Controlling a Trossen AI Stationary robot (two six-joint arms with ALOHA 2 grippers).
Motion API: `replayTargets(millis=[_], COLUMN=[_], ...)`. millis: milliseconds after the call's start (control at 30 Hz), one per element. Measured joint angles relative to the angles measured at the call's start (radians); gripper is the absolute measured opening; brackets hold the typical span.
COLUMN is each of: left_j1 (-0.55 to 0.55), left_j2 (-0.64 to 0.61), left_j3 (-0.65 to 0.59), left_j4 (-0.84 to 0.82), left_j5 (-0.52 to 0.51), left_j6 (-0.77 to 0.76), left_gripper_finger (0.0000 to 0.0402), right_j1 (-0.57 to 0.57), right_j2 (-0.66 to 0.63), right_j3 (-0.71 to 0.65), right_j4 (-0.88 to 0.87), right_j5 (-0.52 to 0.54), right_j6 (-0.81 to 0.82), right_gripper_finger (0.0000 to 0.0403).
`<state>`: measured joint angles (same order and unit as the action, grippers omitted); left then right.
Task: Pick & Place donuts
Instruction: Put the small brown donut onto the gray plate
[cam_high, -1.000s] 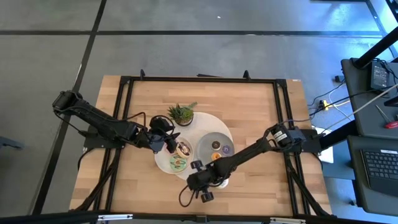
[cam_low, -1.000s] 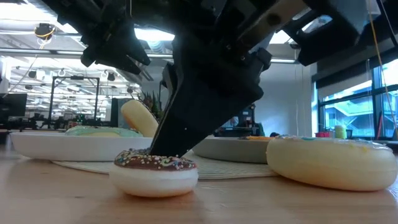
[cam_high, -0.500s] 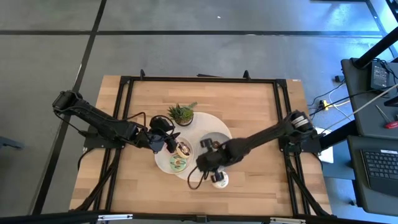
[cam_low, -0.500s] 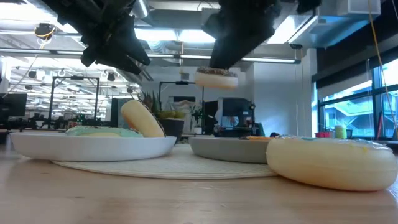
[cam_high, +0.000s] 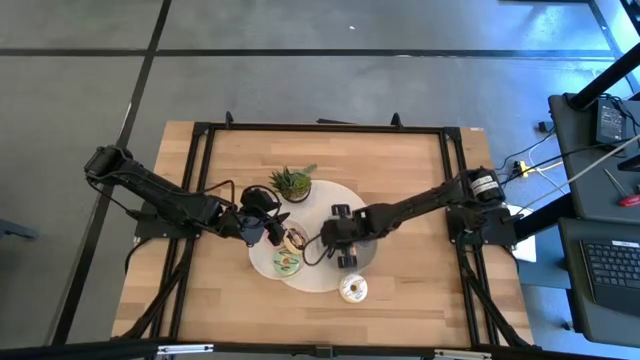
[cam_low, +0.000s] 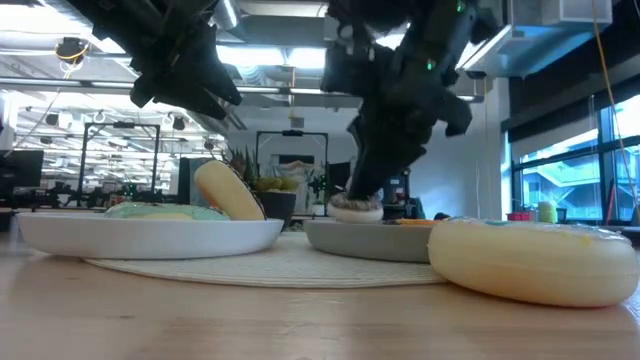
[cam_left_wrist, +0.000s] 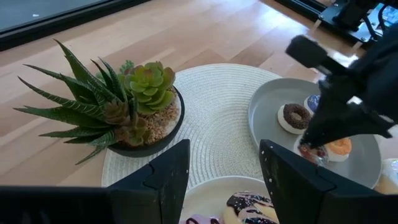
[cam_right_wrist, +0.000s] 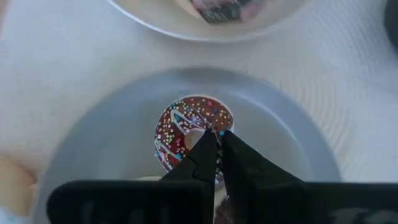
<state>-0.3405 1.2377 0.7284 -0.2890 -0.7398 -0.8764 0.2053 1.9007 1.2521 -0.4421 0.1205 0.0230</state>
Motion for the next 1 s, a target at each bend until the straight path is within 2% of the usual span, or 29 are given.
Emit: replayTargets(millis=[133,767,867,1000], left_j1=[0.000,0.000,0.000,0.000], left_j2=[0.000,0.000,0.000,0.000], left_j3=[0.000,0.000,0.000,0.000], left_j4=[0.000,0.000,0.000,0.000], left_j5=[0.000,0.000,0.000,0.000], left_j6=[0.000,0.000,0.000,0.000], left_gripper_finger=[0.0190,0.0189,0.0187,0.0189], right_j1=[-0.014,-0.013,-0.013,-0.013], right_j2=[0.000,0.000,0.000,0.000], right_j3=[-0.035,-0.062,-0.062,-0.062], right_j4=[0.035,0.042,0.042,0.042], right_j5=[-0.046,-0.044,-0.044,-0.044], right_j6=[0.003,0.024,0.023,0.024], right_gripper_finger=[0.0022,0.0031,0.0043,0.0079])
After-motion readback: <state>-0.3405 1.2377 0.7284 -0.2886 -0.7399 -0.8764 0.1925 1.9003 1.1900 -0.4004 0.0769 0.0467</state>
